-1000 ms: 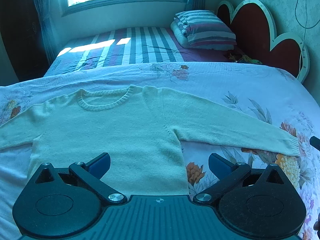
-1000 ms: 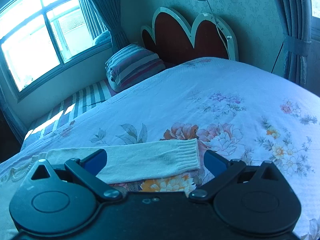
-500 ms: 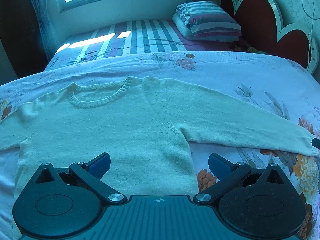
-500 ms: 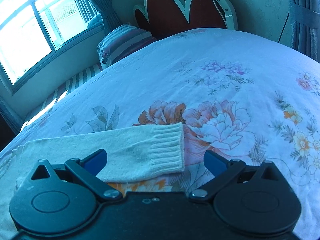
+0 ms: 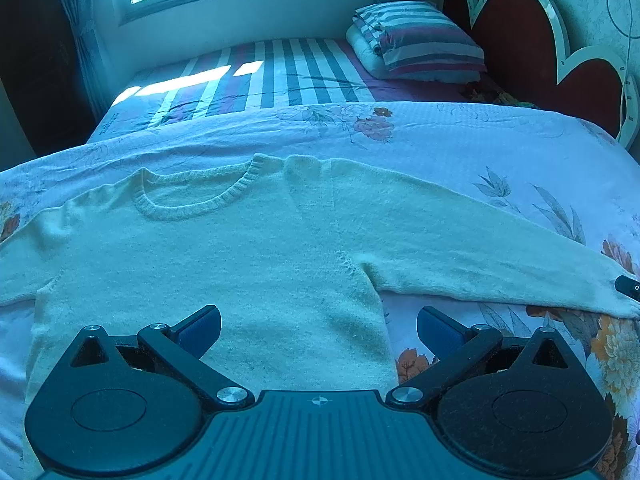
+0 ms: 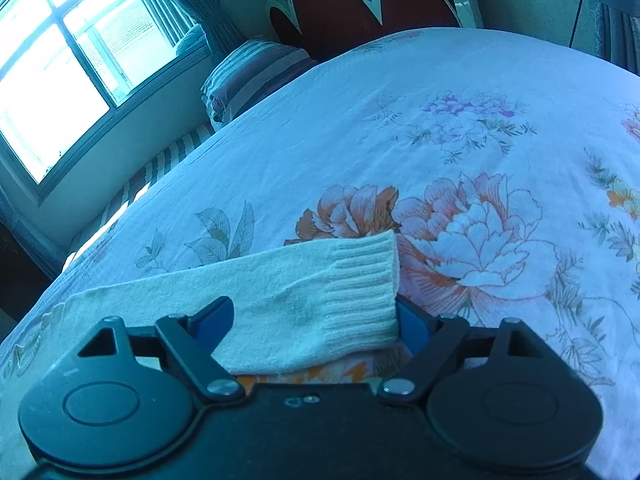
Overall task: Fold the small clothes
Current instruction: 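Move the right tool to the sweater's sleeve cuff and close on it, then lift the cuff with the right tool and carry it across the sweater body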
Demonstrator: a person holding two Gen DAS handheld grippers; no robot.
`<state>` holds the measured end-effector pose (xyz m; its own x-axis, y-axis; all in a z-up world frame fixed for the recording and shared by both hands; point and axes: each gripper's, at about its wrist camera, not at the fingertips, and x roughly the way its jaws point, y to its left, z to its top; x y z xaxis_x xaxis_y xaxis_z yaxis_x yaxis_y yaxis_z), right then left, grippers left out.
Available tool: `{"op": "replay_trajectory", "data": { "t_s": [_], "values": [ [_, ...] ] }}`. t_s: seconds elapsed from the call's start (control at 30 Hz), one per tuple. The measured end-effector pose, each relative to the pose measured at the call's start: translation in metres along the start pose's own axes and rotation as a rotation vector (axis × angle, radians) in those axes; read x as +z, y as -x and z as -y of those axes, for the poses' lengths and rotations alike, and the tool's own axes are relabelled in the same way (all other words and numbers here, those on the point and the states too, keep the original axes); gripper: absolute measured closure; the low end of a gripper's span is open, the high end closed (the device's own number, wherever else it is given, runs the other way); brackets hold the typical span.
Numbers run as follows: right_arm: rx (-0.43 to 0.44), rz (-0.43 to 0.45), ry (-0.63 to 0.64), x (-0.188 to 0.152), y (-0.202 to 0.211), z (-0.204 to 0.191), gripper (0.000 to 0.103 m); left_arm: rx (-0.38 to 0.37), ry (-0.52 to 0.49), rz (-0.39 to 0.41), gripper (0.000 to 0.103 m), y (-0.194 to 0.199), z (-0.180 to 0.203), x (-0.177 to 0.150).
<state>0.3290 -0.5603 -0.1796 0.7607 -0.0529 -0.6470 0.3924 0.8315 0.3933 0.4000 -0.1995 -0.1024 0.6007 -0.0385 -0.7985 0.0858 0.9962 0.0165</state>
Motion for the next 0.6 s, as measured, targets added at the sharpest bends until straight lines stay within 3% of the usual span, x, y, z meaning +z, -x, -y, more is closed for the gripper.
{"op": "replay_trajectory", "data": {
  "t_s": [0.07,0.1,0.17,0.3,0.6],
  "values": [
    [-0.010,0.006,-0.005,0.001,0.001,0.001,0.041,0.002,0.001,-0.005,0.000,-0.002,0.000,-0.001],
    [0.003,0.002,-0.033,0.001,0.001,0.005,0.054,0.000,0.001,-0.007,0.000,-0.003,0.000,-0.001],
    [0.015,0.001,-0.075,0.002,0.002,0.012,0.061,-0.003,0.000,-0.010,0.000,-0.004,0.001,-0.002],
    [0.042,0.016,-0.153,-0.002,0.008,0.025,0.064,-0.014,-0.009,-0.005,0.000,-0.004,0.005,0.000],
    [0.060,0.036,-0.201,-0.022,0.023,0.030,0.061,-0.019,-0.014,-0.002,0.000,-0.005,0.006,0.001]
  ]
}}
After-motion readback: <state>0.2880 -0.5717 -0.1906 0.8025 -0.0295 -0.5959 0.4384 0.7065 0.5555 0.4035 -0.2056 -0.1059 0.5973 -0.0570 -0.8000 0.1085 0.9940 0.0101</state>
